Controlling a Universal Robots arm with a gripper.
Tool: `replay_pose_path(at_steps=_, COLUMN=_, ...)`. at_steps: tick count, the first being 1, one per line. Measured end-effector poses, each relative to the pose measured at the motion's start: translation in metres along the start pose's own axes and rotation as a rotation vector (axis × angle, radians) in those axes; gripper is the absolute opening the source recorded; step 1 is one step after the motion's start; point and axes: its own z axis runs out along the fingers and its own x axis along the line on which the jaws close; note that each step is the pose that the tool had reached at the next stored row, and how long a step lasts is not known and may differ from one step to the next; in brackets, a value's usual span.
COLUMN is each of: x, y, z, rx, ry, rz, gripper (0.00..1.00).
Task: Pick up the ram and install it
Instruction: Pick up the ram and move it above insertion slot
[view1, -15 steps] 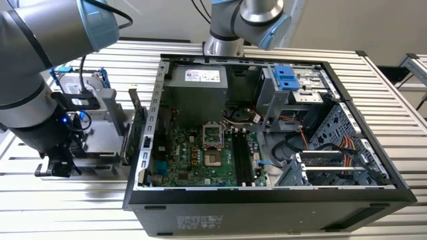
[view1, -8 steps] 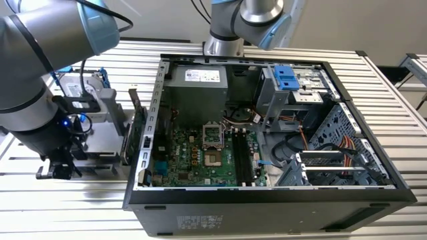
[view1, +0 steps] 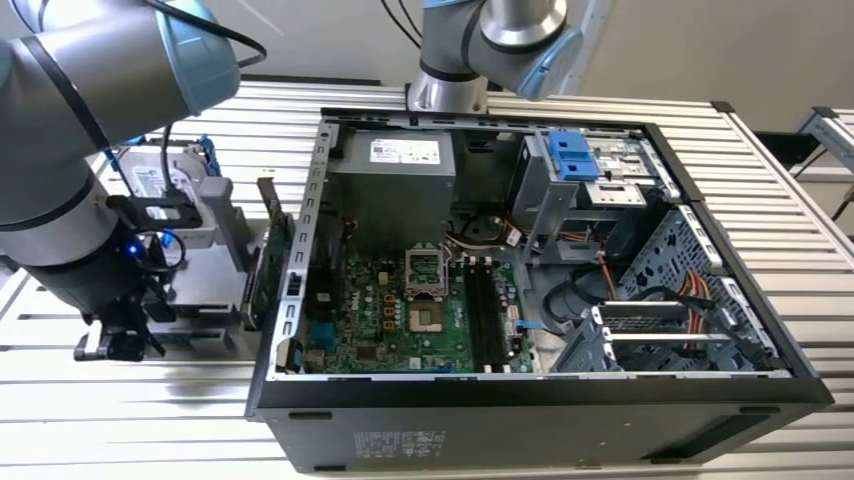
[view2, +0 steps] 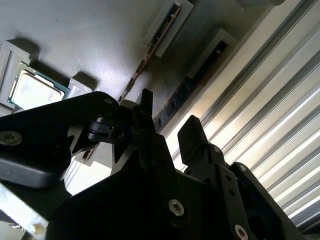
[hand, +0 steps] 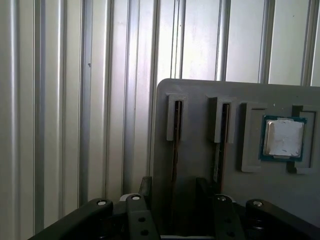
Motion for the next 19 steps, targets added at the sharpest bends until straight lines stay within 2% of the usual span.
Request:
replay_pose_path(at_steps=1, x=0.0000, y=0.0000, z=0.0001, rx=0.0001, ry=-0.0001, rz=0.000, gripper=1.00)
replay_pose_path(at_steps=2, x=0.0000, y=0.0000, z=0.0001, rx=0.0000, ry=0.0000, rz=0.000, gripper=0.00)
replay_pose_path(at_steps=19, x=0.0000, y=0.0000, z=0.0008, rx=0.0000, ry=0.0000, rz=0.000, gripper=0.00)
